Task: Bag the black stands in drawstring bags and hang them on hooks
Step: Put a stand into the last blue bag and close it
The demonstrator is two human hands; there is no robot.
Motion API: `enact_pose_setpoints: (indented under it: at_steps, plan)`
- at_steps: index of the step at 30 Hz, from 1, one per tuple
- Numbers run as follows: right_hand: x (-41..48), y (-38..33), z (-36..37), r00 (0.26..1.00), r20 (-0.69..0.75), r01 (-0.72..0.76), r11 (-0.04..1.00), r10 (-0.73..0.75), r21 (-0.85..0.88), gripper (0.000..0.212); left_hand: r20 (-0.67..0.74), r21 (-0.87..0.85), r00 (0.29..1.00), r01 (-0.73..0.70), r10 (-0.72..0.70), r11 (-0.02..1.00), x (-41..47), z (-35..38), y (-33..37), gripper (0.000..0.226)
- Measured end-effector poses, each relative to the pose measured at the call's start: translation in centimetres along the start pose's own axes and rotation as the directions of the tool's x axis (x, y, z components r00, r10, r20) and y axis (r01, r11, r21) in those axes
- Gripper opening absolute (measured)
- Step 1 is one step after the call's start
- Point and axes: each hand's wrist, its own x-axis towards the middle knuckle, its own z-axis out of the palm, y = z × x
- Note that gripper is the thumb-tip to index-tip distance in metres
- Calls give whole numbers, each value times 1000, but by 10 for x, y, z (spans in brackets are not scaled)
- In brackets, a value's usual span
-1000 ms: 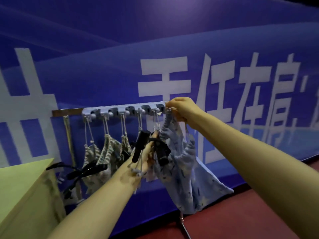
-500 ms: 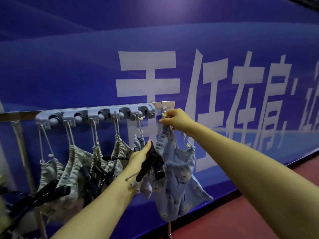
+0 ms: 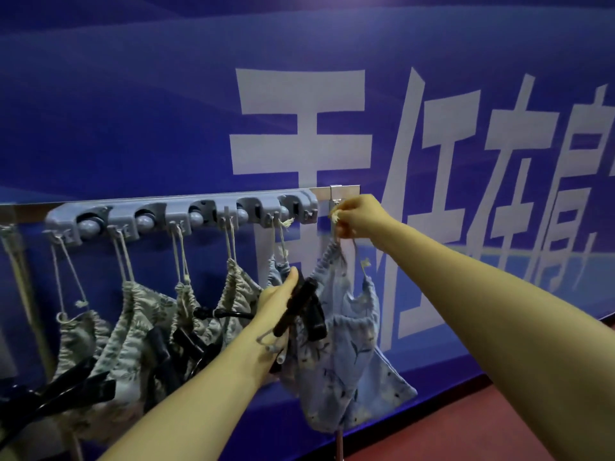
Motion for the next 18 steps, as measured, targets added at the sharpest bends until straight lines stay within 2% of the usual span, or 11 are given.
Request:
enact_pose_setpoints:
  at_steps: [1,4,9,12,17,18]
  plan:
    - [2,-5,5,1000,-3,-5,1000,5,24,14,-28,5,1000,-12,12,1000,3,-2,-2,40]
    - [9,-18,20,999,11,45,998,-45,-52,20,-57,79,998,-19,24,997,14,-9,-6,46]
    - [28,-30,34,997,-20,71,988,-74,-136,6,-28,52,998,-48,50,998,27,-16,-2,44]
    - [39,-34,42,999,-28,46,998,-47,-46,16,-18,-48,1000,6,-7,999,37,-12,2,42]
    - [59,-25,48,994,-86,-64,997,68,44,8,36,2,998,54,-54,999,41,-10,5,45]
    - [61,-22,48,990,-98,-93,994,99,64,12,41,-3,997,65,-65,998,44,-10,4,46]
